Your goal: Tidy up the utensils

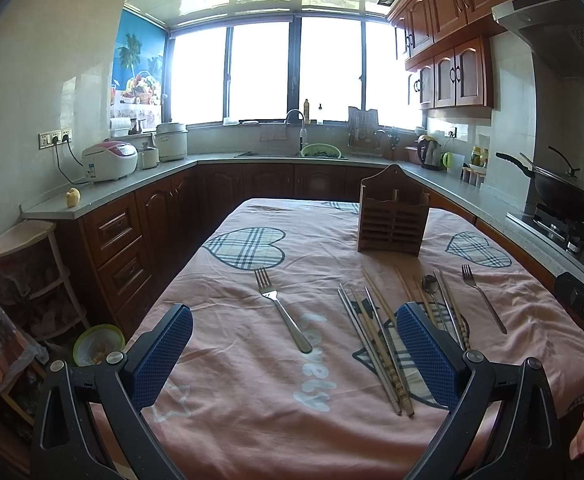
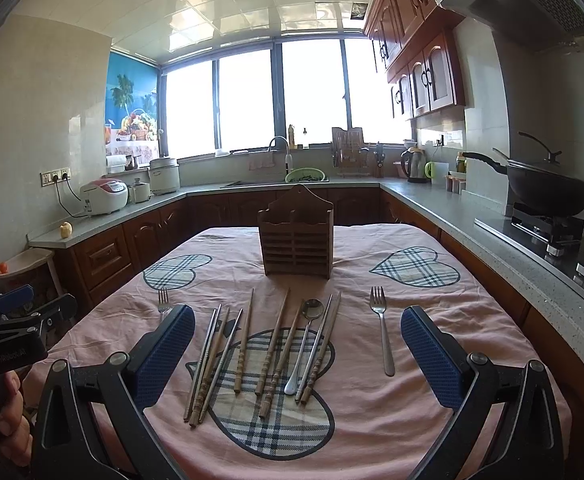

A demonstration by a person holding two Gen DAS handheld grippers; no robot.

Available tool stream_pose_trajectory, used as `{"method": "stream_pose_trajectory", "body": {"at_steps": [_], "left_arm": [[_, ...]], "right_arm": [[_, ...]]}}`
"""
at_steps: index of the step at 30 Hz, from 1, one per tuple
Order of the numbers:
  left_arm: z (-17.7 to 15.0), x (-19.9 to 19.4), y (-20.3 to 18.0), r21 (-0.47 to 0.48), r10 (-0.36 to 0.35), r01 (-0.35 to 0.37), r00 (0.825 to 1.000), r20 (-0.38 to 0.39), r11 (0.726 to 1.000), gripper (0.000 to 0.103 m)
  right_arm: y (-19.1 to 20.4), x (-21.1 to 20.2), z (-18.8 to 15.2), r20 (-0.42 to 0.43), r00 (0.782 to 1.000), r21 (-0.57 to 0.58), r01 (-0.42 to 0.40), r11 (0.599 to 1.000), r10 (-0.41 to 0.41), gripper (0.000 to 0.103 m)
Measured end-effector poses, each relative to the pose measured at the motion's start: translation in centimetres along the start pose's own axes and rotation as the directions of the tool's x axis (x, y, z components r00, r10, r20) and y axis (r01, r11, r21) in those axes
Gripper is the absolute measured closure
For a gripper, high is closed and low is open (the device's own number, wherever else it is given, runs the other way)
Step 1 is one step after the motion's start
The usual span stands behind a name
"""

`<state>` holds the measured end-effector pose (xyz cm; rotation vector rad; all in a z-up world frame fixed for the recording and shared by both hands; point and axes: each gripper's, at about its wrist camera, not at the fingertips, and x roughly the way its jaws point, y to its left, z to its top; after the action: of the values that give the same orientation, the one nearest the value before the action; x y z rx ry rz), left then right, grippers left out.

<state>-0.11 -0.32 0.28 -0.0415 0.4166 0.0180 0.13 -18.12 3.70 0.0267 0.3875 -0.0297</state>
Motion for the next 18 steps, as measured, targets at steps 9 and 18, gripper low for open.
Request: {"method": "stream_pose_trajectory", "body": {"at_steps": [9,18], "left_arm": [[0.12,0.29,0.12,0.002,0.0,0.0,1.0,0.003,1.0,0.001],[0.19,0.16,0.16,0.0,-0.001,0.001,1.0,0.003,1.0,0.001]], "right_arm": [[-0.22,-0.17,0.46,0.004,1.0,-0.005,-0.008,1.0,0.008,0.0],[-0.22,-0.13,0.44,0.005,1.0,-0.006,-0.01,1.0,0.01,0.0]]}}
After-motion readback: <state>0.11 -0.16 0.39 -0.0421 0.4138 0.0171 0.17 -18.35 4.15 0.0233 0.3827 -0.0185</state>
